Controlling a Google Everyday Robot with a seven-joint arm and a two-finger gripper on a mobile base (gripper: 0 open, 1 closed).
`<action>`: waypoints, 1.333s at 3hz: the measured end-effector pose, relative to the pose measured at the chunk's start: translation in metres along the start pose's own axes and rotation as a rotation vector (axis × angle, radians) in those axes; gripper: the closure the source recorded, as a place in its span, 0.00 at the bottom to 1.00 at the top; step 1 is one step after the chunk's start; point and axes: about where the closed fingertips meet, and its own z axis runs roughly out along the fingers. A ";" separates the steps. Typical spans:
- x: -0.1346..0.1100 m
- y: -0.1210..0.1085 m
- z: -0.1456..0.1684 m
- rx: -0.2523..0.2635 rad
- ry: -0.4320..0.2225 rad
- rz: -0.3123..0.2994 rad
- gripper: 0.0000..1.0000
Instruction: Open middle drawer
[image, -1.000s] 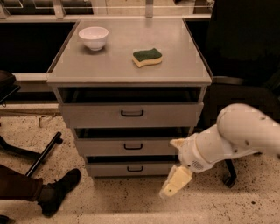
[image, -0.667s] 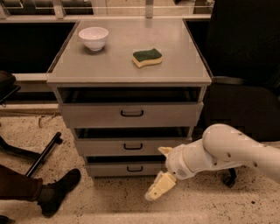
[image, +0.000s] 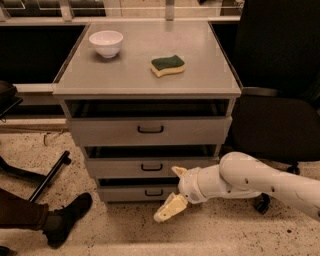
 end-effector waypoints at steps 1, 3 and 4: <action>0.007 -0.016 0.023 0.015 -0.024 -0.031 0.00; 0.039 -0.105 0.087 0.199 -0.021 -0.172 0.00; 0.057 -0.140 0.112 0.228 0.024 -0.166 0.00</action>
Offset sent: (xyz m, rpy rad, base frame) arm 0.1202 0.0098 -0.1064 -0.0812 -0.3400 -0.0352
